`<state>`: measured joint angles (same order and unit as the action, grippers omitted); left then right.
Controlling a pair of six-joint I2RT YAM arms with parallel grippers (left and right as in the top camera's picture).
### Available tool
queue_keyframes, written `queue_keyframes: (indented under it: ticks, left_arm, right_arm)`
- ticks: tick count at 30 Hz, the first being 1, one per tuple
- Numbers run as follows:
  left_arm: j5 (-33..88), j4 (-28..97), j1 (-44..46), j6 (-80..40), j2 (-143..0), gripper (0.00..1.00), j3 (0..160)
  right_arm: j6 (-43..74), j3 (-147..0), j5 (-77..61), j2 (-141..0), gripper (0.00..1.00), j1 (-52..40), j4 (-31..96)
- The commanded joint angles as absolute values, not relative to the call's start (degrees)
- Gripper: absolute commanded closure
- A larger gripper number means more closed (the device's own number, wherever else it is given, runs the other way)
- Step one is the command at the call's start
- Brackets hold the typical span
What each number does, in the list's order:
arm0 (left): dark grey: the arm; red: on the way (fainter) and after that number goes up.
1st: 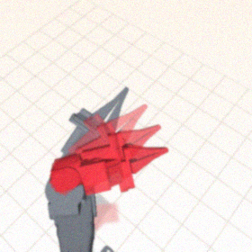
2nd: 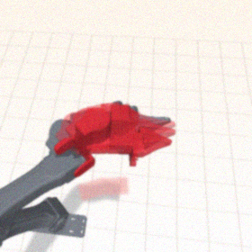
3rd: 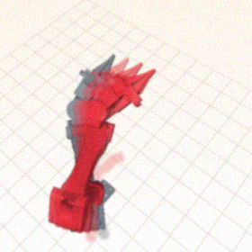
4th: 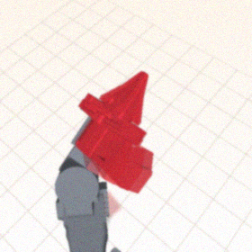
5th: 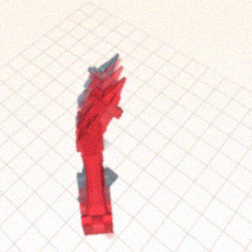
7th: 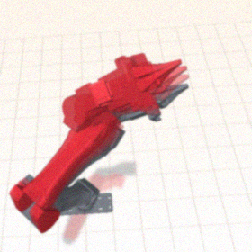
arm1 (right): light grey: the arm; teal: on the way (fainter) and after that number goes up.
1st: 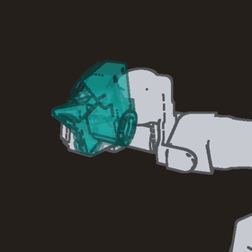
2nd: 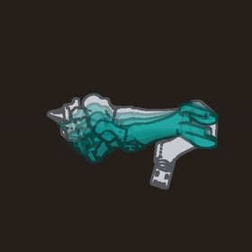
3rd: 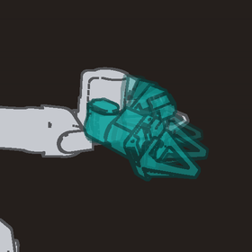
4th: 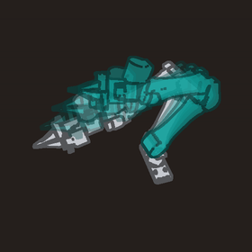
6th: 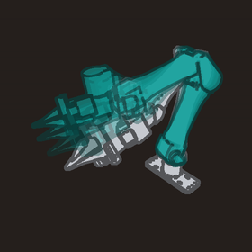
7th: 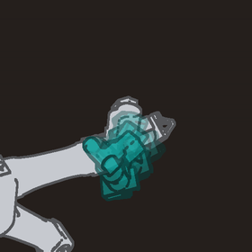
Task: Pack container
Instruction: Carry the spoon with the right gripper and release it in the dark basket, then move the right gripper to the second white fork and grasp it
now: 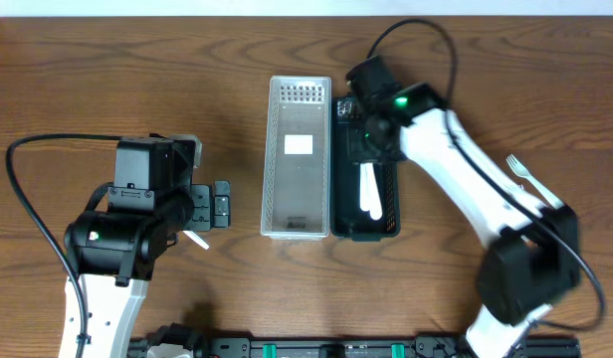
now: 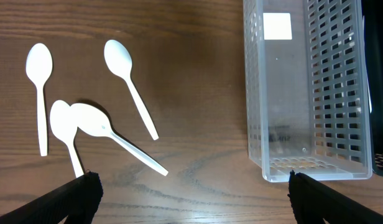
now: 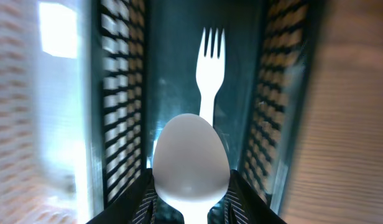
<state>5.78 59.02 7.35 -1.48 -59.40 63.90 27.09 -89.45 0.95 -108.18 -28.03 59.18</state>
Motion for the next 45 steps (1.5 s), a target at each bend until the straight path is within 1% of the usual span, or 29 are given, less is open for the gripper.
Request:
queue_keyframes:
  ticks: [1,2,4,6,7,10,13,14,15,18,19,23,27,30,36,41,45]
  left_arm:
    - [5.4,59.4,7.5,-1.3,-59.1,0.02,64.8]
    - [5.4,59.4,7.5,-1.3,-59.1,0.02,64.8]
    - [5.4,59.4,7.5,-1.3,-59.1,0.02,64.8]
    - [5.4,59.4,7.5,-1.3,-59.1,0.02,64.8]
    - [5.4,59.4,7.5,-1.3,-59.1,0.02,64.8]
    - [5.4,59.4,7.5,-1.3,-59.1,0.02,64.8]
    - [5.4,59.4,7.5,-1.3,-59.1,0.02,64.8]
    - [5.4,59.4,7.5,-1.3,-59.1,0.02,64.8]
    - [5.4,59.4,7.5,-1.3,-59.1,0.02,64.8]
    - [5.4,59.4,7.5,-1.3,-59.1,0.02,64.8]
    - [5.4,59.4,7.5,-1.3,-59.1,0.02,64.8]
    - [5.4,59.3,7.5,-1.3,-59.1,0.02,64.8]
    - [5.4,59.3,7.5,-1.3,-59.1,0.02,64.8]
    - [5.4,59.3,7.5,-1.3,-59.1,0.02,64.8]
    - [5.4,59.3,7.5,-1.3,-59.1,0.02,64.8]
    - [5.4,59.4,7.5,-1.3,-59.1,0.02,64.8]
    - [5.4,59.4,7.5,-1.4,-59.1,0.02,64.8]
  right_arm:
    - [28.7,-89.1,1.3,-112.0,0.80,-28.5,58.9]
    - [28.6,-89.1,1.2,-113.0,0.70,-28.5,58.6]
    - [28.6,-89.1,1.3,-113.6,0.62,-28.5,58.0]
    - [27.7,-89.3,1.3,-113.1,0.43,-28.5,57.1]
    - [27.4,-89.7,1.3,-112.8,0.37,-28.4,57.1]
    - [24.6,-92.7,1.0,-111.2,0.36,-28.1,59.5]
    - [22.7,-98.0,2.5,-108.8,0.36,-27.5,64.3]
    - [22.6,-100.1,3.8,-107.5,0.35,-26.9,66.3]
    - [22.6,-101.6,4.9,-106.3,0.31,-26.3,67.6]
    - [22.3,-104.5,7.8,-101.6,0.04,-22.9,70.7]
    - [21.0,-104.6,7.8,-99.9,0.01,-21.3,71.1]
    - [13.4,-104.5,7.7,-94.7,0.01,-11.8,76.0]
    - [3.4,-102.9,7.7,-94.0,0.01,-1.8,82.8]
    - [-1.2,-97.6,7.5,-94.1,0.01,4.1,82.5]
    - [-9.2,-83.6,4.7,-94.1,0.01,10.4,75.3]
    - [-10.8,-72.6,3.0,-94.1,0.01,14.1,65.3]
    - [-13.6,-66.9,1.9,-94.1,0.01,16.9,58.0]
